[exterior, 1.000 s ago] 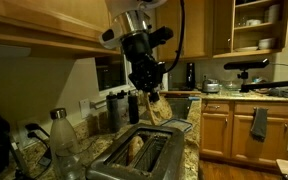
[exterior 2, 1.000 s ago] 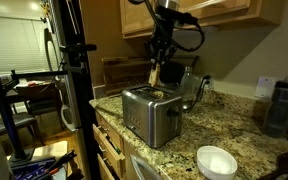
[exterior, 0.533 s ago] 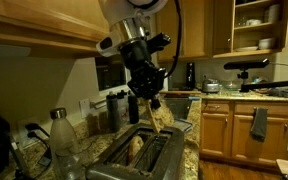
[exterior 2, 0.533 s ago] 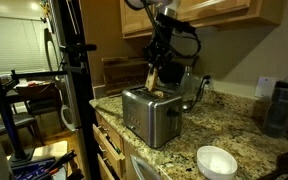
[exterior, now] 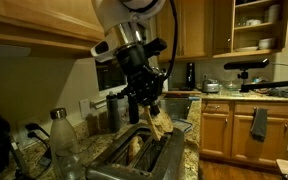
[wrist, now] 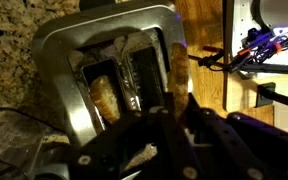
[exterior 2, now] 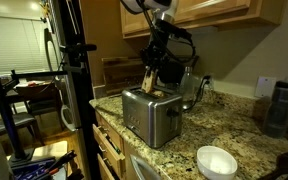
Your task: Place one slice of bread in each of the toaster slots
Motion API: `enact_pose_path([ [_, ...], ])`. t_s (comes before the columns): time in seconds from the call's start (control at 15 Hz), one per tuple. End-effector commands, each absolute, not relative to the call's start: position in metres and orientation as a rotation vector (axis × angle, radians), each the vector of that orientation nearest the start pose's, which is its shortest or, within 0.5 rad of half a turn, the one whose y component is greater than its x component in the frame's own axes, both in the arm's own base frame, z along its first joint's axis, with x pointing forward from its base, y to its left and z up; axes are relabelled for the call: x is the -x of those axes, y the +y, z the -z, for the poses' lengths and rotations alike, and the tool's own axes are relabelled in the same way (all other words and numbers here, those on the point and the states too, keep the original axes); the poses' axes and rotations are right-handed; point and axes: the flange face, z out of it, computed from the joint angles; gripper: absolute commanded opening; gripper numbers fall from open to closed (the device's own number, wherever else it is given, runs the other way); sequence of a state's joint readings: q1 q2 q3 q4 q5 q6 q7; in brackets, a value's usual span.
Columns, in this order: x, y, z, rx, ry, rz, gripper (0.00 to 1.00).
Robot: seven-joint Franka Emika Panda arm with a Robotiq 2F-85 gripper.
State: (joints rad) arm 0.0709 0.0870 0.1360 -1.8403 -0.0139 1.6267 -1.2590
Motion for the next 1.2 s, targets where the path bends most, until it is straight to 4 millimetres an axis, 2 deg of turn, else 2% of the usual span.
enact_pose_path([
  [0.0,-0.537,0.113,-0.455,2.14,-2.043,-0.401,0.08],
  [0.53,-0.538,0.12,-0.444,2.095,-2.123,-0.414,0.08],
  [1.13,-0.55,0.12,-0.437,2.143,-2.19,-0.4,0.08],
])
